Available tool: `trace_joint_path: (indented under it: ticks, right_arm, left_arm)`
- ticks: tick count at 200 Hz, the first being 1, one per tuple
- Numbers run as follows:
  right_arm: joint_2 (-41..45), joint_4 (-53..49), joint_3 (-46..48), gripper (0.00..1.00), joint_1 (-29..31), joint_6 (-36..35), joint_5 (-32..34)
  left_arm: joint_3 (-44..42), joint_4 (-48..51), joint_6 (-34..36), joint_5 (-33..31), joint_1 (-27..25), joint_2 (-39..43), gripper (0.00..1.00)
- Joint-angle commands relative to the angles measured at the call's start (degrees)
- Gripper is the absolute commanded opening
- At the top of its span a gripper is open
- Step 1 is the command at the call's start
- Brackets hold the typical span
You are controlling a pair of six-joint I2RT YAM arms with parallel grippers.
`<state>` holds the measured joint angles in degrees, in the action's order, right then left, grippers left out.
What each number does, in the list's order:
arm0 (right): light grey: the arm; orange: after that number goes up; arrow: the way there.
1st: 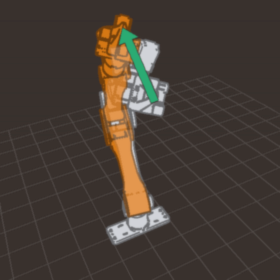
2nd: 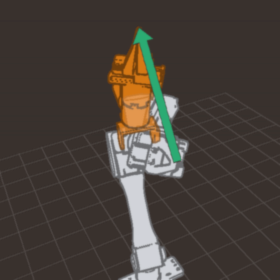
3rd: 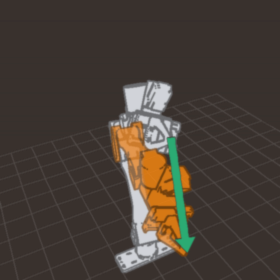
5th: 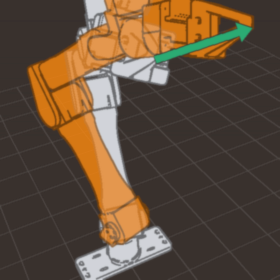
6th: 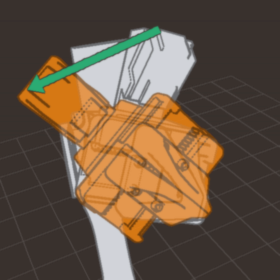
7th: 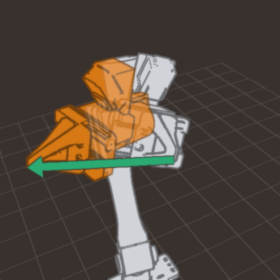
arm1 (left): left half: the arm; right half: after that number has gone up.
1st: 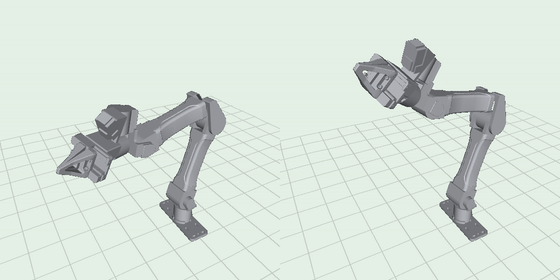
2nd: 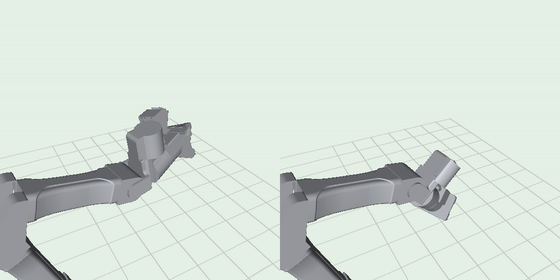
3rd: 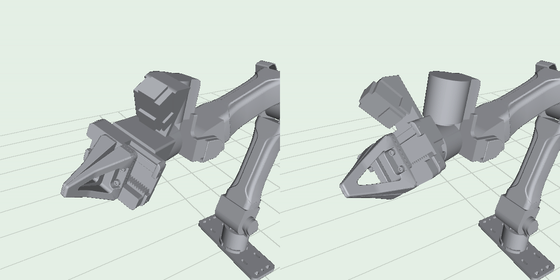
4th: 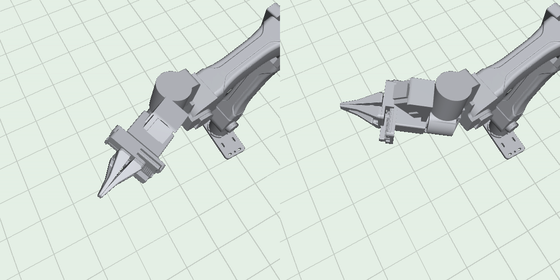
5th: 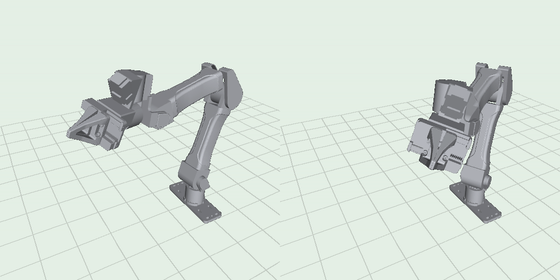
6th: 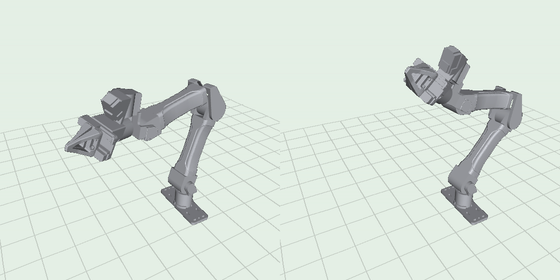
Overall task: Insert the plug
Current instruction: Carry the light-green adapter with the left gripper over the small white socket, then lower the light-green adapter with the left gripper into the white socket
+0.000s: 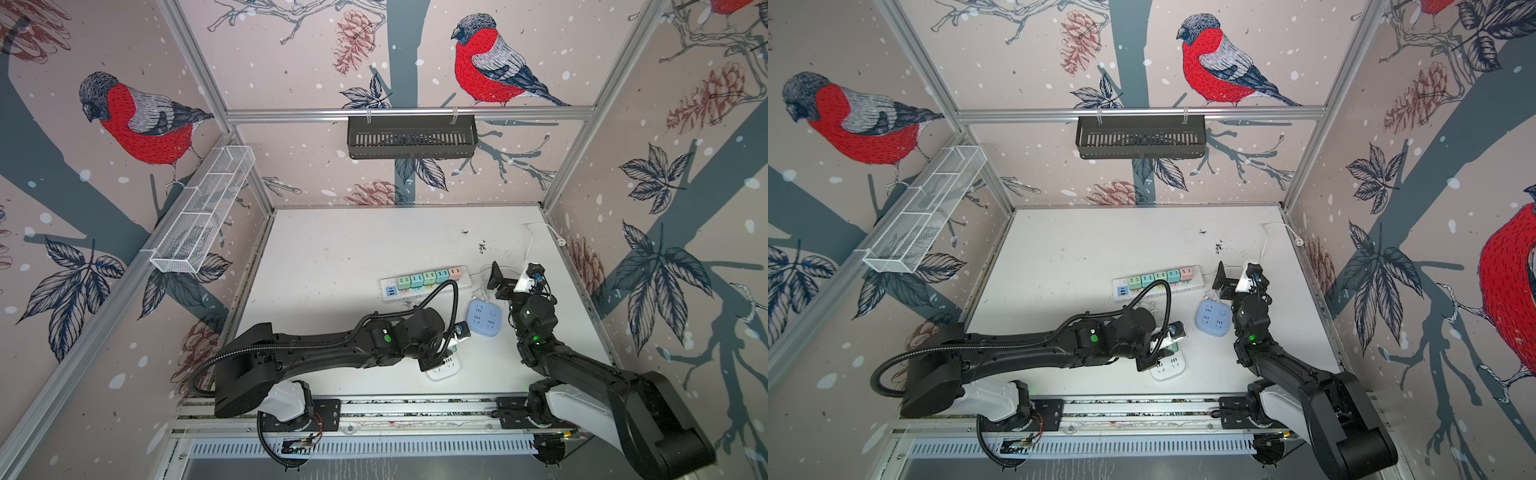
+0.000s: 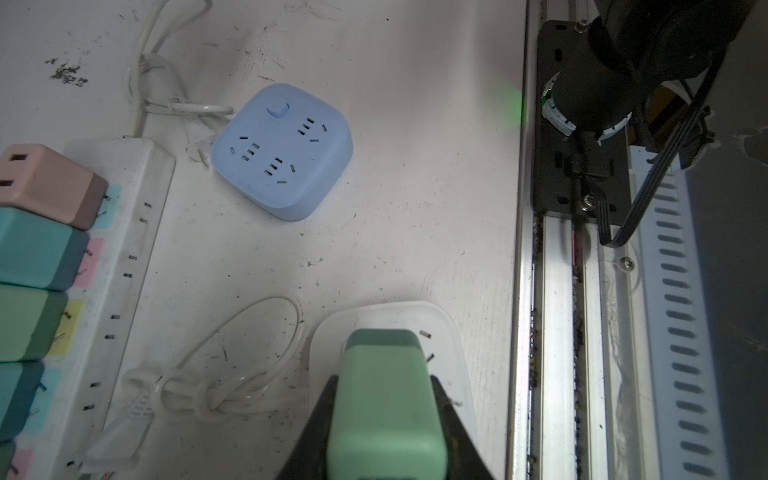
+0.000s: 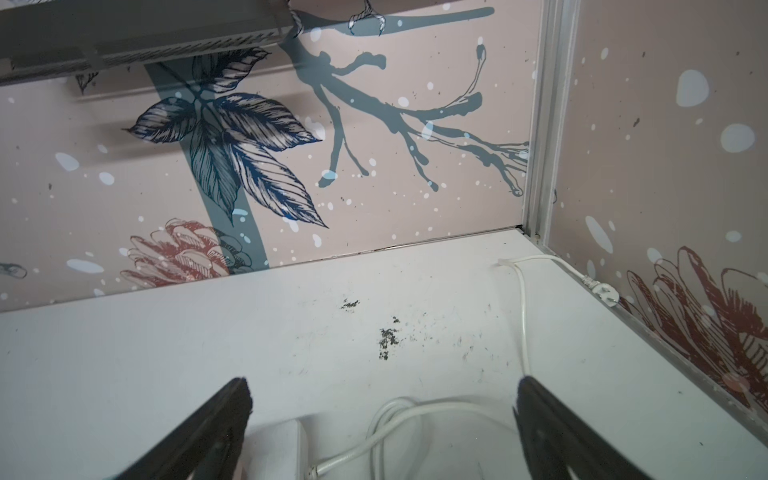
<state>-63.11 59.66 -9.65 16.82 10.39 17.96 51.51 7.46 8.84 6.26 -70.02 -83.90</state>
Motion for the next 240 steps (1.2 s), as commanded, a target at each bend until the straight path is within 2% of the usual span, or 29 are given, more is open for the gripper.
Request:
trace_joint_path:
  ticks: [1, 54, 212, 240]
  right_arm:
    - [-0.9, 1.7, -0.5, 1.0, -0.1, 1.0, 3.1]
    - [-0.6, 6.3, 1.8, 1.0, -0.1, 1.4, 4.9]
    - [-1.5, 5.4, 0.7, 1.0, -0.2, 1.0, 4.2]
    - [-1.7, 5.2, 0.4, 1.0, -0.2, 1.0, 4.2]
  left_arm:
    - [1.9, 3.9, -0.9, 2.6, 0.0, -1.9, 0.0]
    - [5.2, 6.3, -1.7, 3.3, 0.0, -8.0, 0.0]
    - [8.0, 9.0, -2.6, 1.4, -0.1, -12.0, 0.0]
    - [8.9, 10.3, -3.2, -0.5, -0.2, -13.0, 0.0]
